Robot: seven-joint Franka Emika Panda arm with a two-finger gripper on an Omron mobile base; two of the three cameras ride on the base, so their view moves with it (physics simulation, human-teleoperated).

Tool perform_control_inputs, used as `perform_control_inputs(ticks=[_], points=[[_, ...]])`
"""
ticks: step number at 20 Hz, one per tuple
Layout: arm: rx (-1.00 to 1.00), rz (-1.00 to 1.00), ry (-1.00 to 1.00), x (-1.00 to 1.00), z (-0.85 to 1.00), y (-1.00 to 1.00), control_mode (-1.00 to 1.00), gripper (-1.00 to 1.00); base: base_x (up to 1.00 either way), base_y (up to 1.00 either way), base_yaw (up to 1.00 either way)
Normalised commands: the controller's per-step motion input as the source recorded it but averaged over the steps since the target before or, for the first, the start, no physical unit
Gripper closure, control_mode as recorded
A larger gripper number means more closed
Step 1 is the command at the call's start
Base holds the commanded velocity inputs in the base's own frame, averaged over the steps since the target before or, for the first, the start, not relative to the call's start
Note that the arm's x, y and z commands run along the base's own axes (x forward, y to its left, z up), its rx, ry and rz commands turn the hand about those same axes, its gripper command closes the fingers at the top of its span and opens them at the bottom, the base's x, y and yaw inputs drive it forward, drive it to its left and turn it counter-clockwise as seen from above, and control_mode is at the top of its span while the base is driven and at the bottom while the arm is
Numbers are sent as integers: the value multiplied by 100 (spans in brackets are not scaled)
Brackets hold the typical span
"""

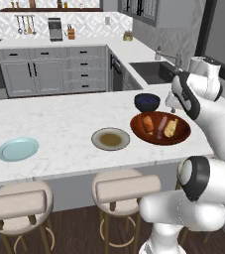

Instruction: Place one bun and one sausage from the bowl on each plate.

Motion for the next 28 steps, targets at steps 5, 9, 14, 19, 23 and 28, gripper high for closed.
perform_control_inputs(ticks=[5, 9, 14, 19, 23, 28], points=[[2, -18, 0, 53, -50, -41, -100, -100, 0, 0, 0], [0, -12, 0, 59, -36, -19, -100, -100, 0, 0, 0], [0, -4, 0, 43, -45, -26, -100, -100, 0, 0, 0], [0, -3, 0, 39, -38, -23, -100, -100, 0, 0, 0], [0, -1, 0, 44, -33, -16, -100, -100, 0, 0, 0], [0, 0, -1, 42, -30, -14, -100, -100, 0, 0, 0]])
